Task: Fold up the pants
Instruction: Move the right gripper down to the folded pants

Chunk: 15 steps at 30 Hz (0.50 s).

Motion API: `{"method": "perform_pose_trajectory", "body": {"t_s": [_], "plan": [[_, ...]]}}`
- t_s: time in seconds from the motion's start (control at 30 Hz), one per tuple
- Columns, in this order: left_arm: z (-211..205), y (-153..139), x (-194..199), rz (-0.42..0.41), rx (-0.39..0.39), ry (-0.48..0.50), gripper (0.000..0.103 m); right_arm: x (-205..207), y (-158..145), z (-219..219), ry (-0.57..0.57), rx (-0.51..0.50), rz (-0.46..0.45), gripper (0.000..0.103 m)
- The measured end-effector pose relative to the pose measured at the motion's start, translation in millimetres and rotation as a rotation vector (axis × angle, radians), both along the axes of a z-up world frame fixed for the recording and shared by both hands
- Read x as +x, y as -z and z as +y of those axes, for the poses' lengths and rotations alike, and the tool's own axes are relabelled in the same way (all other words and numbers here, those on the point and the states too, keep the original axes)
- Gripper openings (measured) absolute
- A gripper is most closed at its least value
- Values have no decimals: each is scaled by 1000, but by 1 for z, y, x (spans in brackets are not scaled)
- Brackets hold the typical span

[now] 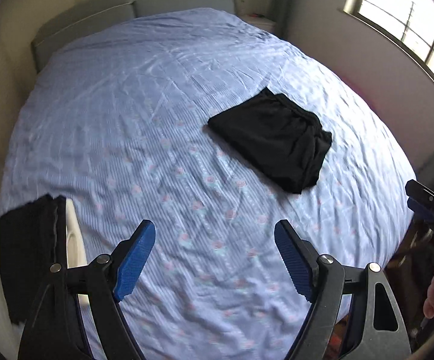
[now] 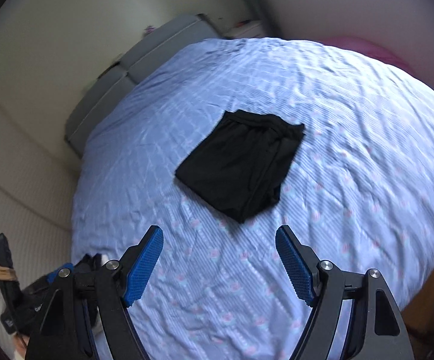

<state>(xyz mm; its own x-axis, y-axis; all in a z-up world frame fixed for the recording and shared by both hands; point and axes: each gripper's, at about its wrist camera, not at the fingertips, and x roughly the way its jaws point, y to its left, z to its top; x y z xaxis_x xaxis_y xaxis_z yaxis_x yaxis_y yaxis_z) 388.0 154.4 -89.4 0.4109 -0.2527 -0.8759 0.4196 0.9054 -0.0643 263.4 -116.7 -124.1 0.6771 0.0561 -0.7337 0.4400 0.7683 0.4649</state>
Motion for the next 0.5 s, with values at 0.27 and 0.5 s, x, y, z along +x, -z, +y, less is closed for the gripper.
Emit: {"method": "perform_pose_trajectory", "body": {"t_s": [0.27, 0.5], "plan": [[13, 36, 59, -48, -74, 53, 81, 26, 41, 24, 103, 42, 42, 78], [-23, 85, 104, -49, -36, 133, 81, 60, 107, 20, 151, 124, 68, 78]]}}
